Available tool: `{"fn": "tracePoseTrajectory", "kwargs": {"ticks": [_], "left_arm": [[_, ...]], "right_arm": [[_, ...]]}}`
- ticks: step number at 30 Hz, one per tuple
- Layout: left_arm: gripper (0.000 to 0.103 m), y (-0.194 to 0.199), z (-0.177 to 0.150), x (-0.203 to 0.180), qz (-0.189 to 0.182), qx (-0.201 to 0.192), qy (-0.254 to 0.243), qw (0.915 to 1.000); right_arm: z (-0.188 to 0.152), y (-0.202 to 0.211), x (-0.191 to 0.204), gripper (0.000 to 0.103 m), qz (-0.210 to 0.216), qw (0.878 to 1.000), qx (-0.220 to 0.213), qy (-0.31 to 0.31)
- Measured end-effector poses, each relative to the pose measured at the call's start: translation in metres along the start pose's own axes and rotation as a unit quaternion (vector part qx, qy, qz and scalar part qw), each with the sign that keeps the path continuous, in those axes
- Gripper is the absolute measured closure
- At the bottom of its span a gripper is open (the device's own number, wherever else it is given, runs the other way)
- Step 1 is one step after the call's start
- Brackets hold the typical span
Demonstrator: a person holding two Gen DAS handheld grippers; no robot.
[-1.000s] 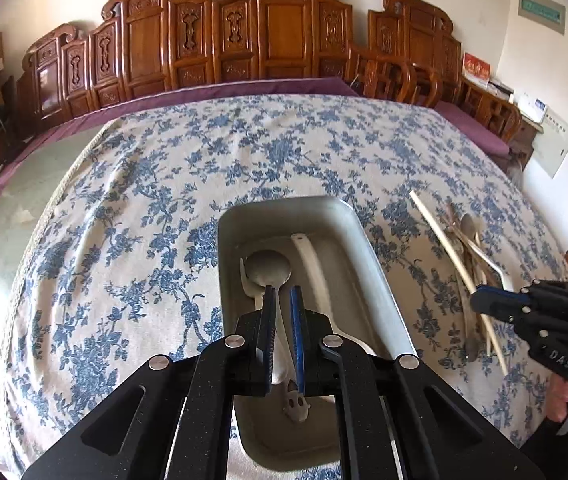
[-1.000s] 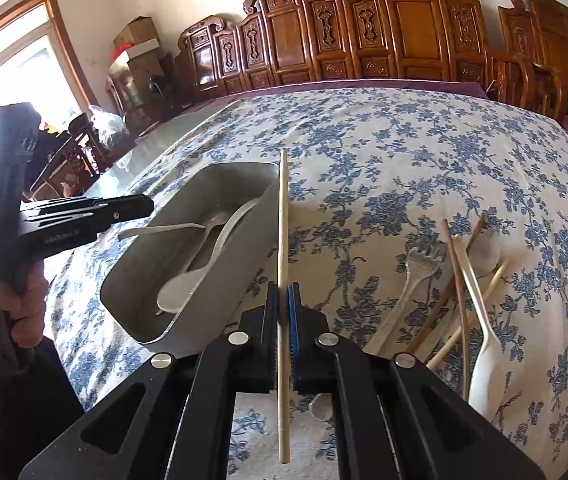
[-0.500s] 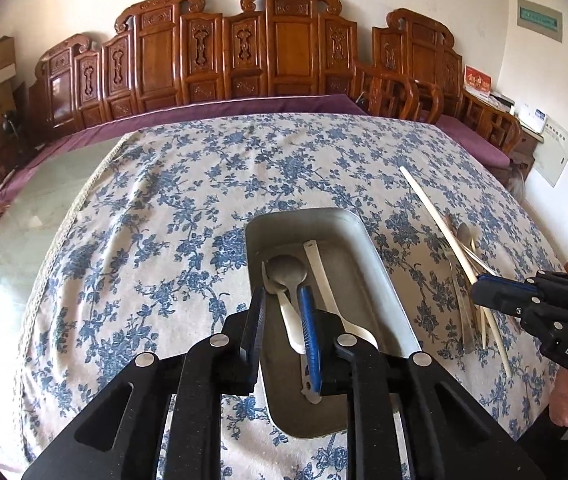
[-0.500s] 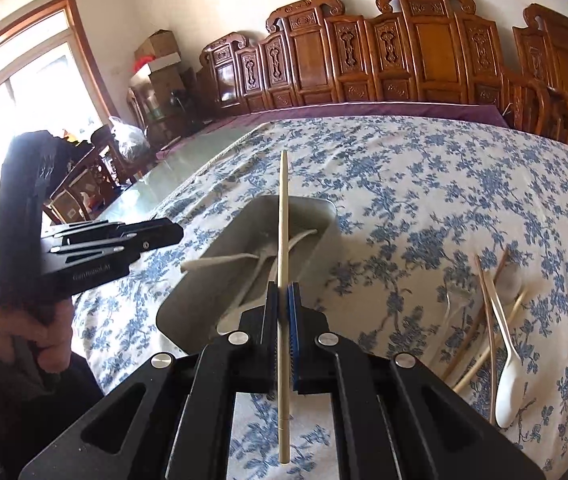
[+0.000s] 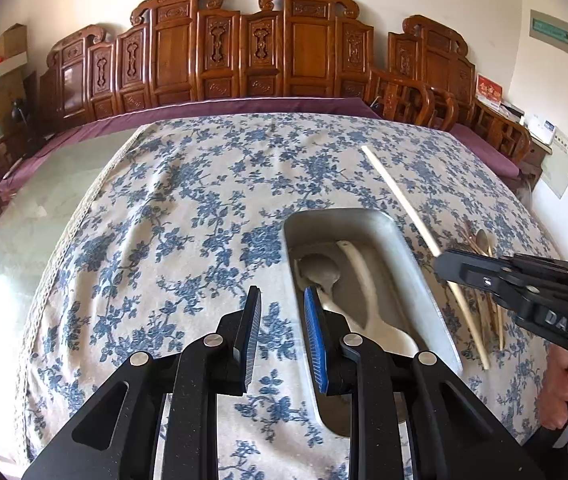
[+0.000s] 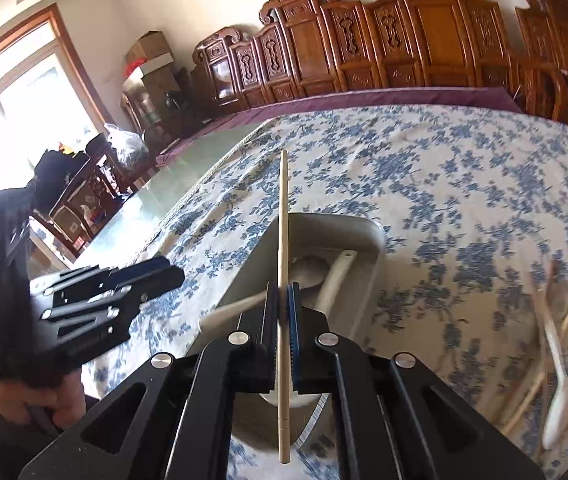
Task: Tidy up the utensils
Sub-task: 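Lower the wooden chopstick into the grey tray and open the right gripper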
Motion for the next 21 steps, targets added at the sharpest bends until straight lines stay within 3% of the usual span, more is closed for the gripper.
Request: {"fn": "tracePoseTrajectory", "kwargs": {"ticks": [12,21], "left_arm": [[0.082,0.003,0.0,0.018,-0.006,-0.003,0.02,0.9998],[0.082,0.005,0.002,0.02,-0.007,-0.008,0.022,0.9997]], "right_arm": [[-0.008,-0.048,0.025,0.097,0.002,0.999,0.053,0.009],[-0.016,-0.054,0.021,0.094,-0.029,0.997,0.069,-0.001]]}}
Point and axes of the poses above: each gripper's, at about its wrist camera, not at the fingertips, and y roughly against the way its jaws point, x to its left, z to its top, the point moved 1 cm from there along -y, roughly the way its jaws point, and after that the axes turned 14 degrees about -z, right-handed, at the moved point
